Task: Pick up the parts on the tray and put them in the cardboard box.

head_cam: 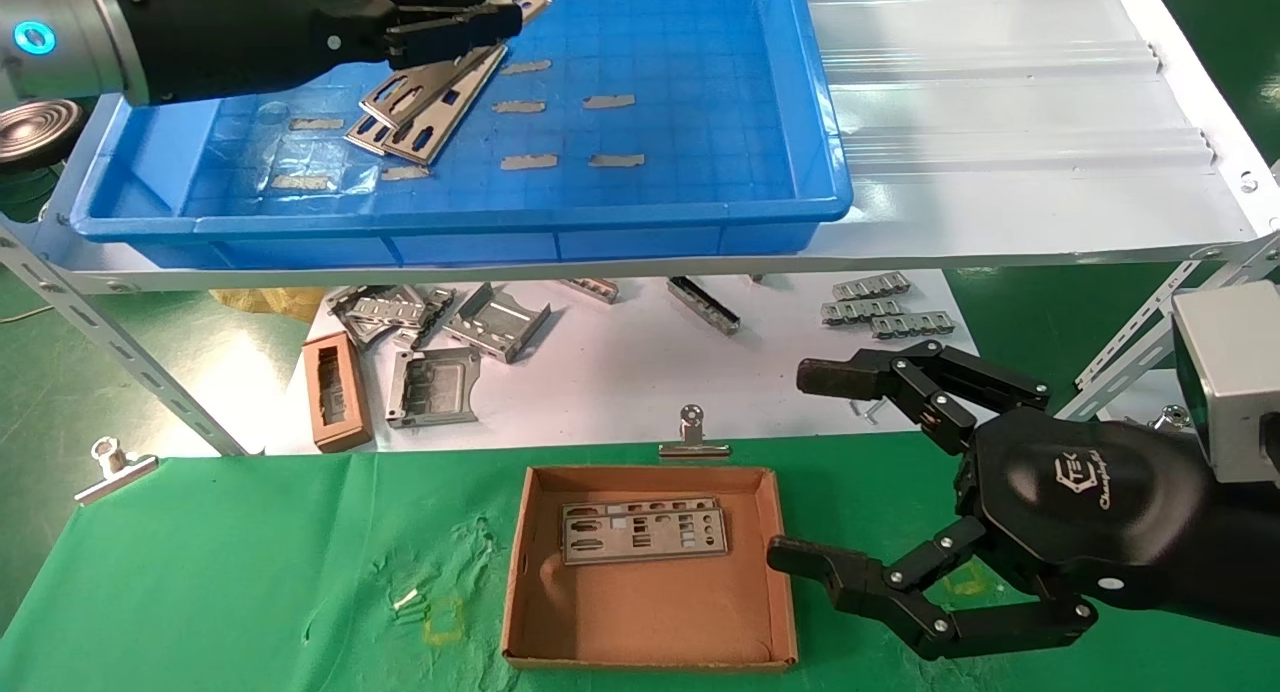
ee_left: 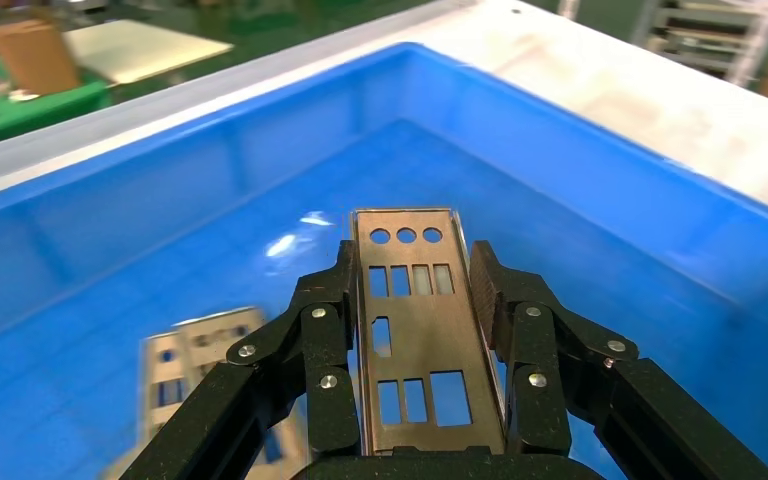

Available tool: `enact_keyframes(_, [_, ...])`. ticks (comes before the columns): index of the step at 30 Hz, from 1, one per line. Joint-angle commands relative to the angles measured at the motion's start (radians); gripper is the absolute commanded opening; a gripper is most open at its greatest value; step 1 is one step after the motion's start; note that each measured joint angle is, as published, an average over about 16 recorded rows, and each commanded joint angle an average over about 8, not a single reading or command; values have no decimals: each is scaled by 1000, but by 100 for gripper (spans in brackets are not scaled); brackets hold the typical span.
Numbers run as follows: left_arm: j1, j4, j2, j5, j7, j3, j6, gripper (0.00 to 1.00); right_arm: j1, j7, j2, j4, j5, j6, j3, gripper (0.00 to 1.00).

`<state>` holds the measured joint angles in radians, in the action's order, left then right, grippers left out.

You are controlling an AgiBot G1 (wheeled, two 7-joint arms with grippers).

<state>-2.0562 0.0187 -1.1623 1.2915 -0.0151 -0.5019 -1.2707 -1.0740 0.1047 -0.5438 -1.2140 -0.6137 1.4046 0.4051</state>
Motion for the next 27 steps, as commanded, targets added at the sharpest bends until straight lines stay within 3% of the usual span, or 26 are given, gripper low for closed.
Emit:
enact_keyframes(1, [-3,8,8,4,3,-3,-42,0,0,0,0,0,0,0,0,100])
enact_keyframes(9, [3,74,32,11,57,-19,-300,0,0,0,0,0,0,0,0,100])
enact_keyframes(14, [33,174,54,-15,61,-43,-336,0,0,0,0,0,0,0,0,100])
enact_keyframes(19, [112,406,115,-111,31,-109,-342,0,0,0,0,0,0,0,0,100])
enact_keyframes(27, [221,835,277,-316,-47,-284,-329,0,0,0,0,0,0,0,0,100])
